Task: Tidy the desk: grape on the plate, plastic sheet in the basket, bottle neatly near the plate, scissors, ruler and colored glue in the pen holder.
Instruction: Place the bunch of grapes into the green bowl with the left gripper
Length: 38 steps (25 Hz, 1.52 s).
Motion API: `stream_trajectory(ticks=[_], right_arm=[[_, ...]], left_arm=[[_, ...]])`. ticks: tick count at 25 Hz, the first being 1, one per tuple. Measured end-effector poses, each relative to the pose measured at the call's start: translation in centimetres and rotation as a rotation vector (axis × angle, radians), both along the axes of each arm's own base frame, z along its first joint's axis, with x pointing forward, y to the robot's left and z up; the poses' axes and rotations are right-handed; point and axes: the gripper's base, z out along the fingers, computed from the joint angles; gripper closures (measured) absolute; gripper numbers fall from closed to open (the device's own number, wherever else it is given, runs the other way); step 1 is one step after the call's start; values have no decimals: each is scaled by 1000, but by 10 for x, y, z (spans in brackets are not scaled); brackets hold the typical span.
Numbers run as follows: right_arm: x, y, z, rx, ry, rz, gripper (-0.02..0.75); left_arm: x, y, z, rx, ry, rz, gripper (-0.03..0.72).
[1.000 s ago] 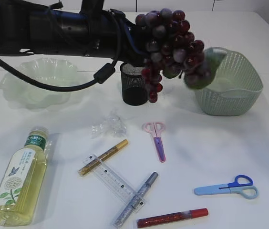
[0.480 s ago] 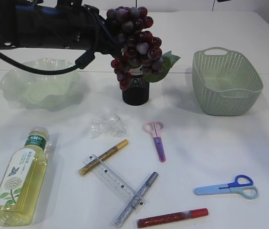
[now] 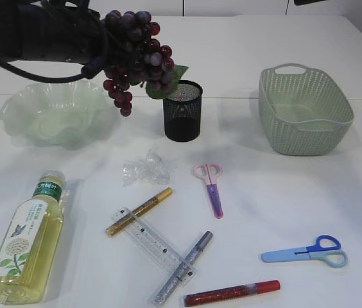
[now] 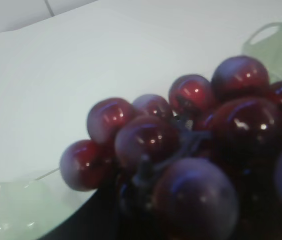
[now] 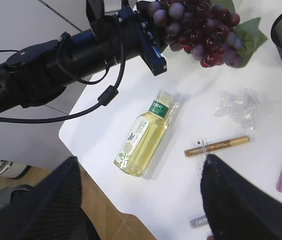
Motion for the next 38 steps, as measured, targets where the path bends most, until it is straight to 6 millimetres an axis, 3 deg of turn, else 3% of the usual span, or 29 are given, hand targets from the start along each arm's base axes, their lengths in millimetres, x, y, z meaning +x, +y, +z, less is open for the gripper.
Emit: stream_trajectory(ticks=[7,14,21,38], right_arm=[[0,0,0,0,0,0,163],[0,0,0,-6,-1,-1,163],[0,0,-1,-8,-1,-1,163],[0,-2,-2,-32,-5,-5,163]], left_arm=[[10,35,8,53,0,254,557],[28,83,23,-49,-17,436,557],[38,126,23,-131,-12,522,557],[70,136,-61,-116,160,528,556]])
